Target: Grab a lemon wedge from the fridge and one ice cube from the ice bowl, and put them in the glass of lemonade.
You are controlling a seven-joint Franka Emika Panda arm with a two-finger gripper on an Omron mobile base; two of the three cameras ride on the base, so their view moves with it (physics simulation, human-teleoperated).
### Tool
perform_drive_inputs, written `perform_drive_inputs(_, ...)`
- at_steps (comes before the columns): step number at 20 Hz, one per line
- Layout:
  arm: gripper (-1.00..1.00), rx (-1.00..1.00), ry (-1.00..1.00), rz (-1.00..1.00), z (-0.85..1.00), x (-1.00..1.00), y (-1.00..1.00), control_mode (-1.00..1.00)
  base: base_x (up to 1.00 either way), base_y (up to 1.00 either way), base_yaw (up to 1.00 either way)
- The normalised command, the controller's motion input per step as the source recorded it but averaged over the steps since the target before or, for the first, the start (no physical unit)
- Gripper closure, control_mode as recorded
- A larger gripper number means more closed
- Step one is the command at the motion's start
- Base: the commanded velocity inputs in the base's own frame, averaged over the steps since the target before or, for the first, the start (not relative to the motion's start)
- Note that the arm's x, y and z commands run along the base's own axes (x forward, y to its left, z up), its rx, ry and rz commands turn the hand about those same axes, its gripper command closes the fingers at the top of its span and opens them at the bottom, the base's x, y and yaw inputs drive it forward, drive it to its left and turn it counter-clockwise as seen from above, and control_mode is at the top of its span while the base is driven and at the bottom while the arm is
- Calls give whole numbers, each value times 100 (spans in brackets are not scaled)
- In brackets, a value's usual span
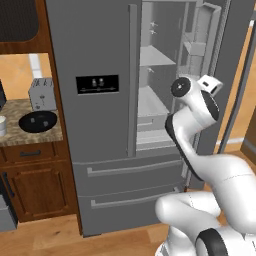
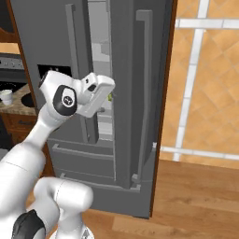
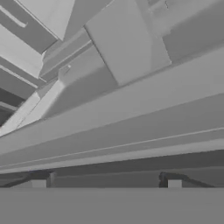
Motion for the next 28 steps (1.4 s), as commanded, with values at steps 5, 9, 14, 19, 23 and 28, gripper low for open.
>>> perform_drive_inputs(5, -100, 0, 1, -11, -21, 0, -81, -100, 0, 0, 0)
perform_drive_inputs(9, -100, 0, 0, -15, -28, -5, -99, -100, 0, 0, 0)
perform_drive_inputs(14, -100, 0, 0, -14, -30, -9, -96, -100, 0, 0, 0)
perform_drive_inputs(19, -100, 1, -7, -4, 4, -45, -35, -100, 0, 0, 0)
perform_drive_inputs(23, -100, 2, -22, 3, 58, -97, 41, -100, 0, 0, 0)
perform_drive_inputs(28, -100, 0, -22, 7, 57, -84, 81, -100, 0, 0, 0)
